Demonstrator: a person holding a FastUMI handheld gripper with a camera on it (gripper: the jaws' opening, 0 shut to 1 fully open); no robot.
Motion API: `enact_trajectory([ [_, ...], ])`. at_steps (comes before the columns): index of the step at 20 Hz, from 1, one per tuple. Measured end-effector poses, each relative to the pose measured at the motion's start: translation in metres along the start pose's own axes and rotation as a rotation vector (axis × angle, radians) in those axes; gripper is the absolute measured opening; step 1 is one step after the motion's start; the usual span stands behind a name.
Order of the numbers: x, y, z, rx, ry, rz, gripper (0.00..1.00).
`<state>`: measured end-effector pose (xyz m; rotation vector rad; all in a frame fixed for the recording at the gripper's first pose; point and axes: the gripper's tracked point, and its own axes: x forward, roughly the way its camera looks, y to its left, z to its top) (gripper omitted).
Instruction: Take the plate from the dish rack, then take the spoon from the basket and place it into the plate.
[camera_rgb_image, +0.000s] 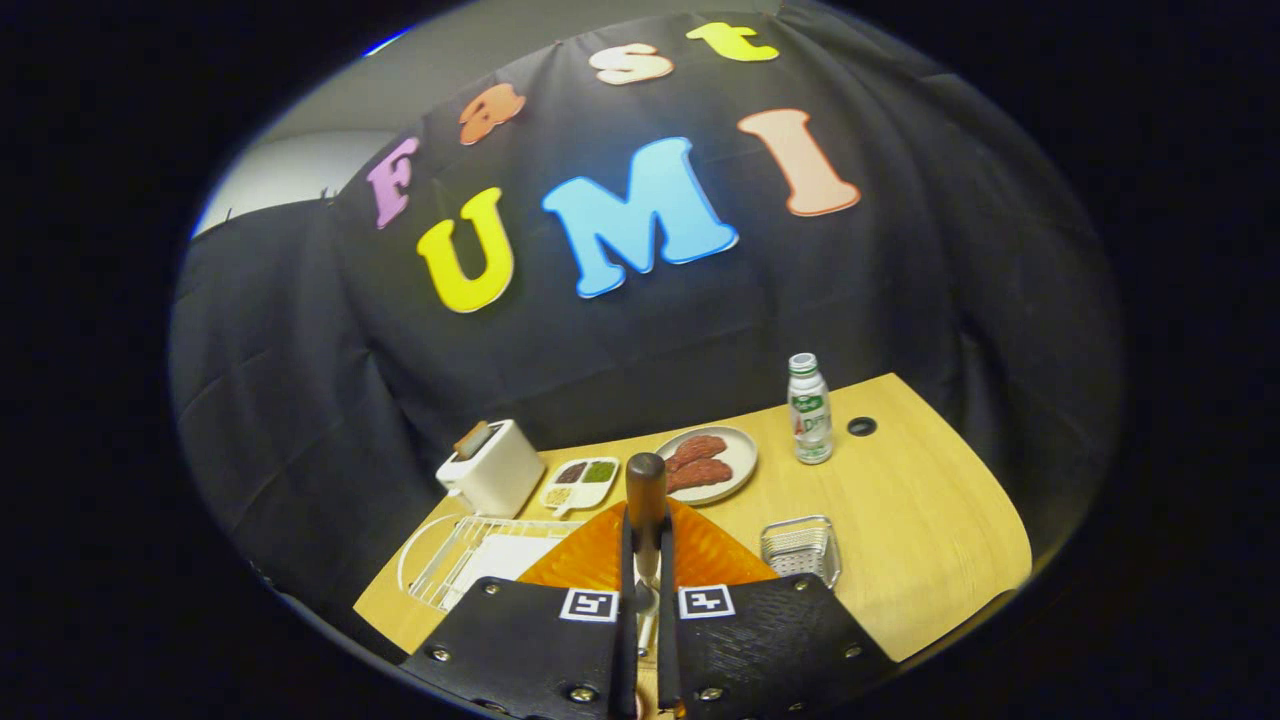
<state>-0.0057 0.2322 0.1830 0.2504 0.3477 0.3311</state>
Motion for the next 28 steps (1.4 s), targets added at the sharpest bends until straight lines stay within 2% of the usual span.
enact_trajectory([
  [5, -0.011, 0.072, -0.049, -0.124, 0.064, 0.139, 0.08],
  [10, -0.023, 0.117, -0.113, -0.198, 0.145, 0.235, 0.08],
  [18, -0.034, 0.145, -0.193, -0.342, 0.217, 0.308, 0.08],
  [21, -0.036, 0.149, -0.209, -0.384, 0.226, 0.323, 0.08],
  [24, -0.038, 0.149, -0.224, -0.371, 0.257, 0.331, 0.08],
  [28, -0.039, 0.147, -0.230, -0.405, 0.226, 0.335, 0.08],
])
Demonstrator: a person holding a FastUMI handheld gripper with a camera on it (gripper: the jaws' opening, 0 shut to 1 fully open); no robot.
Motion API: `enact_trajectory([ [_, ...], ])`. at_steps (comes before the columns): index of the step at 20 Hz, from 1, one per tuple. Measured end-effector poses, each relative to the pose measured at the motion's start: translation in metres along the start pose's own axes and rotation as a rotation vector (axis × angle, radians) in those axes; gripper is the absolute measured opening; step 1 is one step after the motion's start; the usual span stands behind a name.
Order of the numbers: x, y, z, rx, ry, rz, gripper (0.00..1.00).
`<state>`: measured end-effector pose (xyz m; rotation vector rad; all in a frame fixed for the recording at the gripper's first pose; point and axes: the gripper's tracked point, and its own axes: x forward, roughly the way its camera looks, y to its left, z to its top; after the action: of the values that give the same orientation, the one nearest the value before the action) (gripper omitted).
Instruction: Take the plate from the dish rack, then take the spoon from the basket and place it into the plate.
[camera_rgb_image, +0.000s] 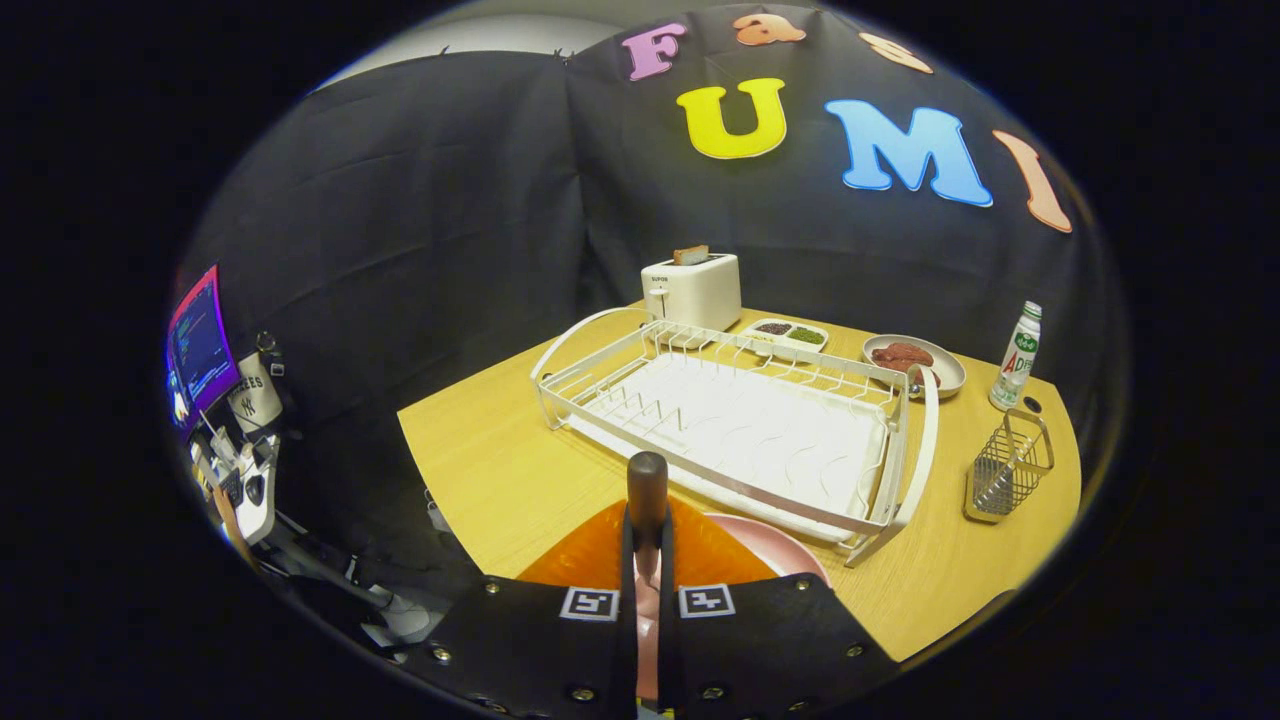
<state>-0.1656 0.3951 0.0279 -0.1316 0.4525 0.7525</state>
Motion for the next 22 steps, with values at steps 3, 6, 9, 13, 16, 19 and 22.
enact_trajectory([
  [3, -0.002, 0.002, 0.000, -0.029, -0.015, 0.003, 0.08],
  [6, -0.006, 0.002, -0.003, -0.025, -0.012, 0.001, 0.09],
  [9, -0.014, 0.004, -0.001, 0.010, -0.009, 0.013, 0.13],
  [13, -0.024, -0.003, 0.009, 0.014, -0.031, 0.009, 0.16],
  [16, -0.034, -0.003, 0.029, 0.016, -0.073, 0.016, 0.16],
  [19, -0.040, -0.002, 0.047, 0.009, -0.114, 0.013, 0.25],
  [22, -0.042, -0.004, 0.055, 0.000, -0.129, 0.010, 0.25],
])
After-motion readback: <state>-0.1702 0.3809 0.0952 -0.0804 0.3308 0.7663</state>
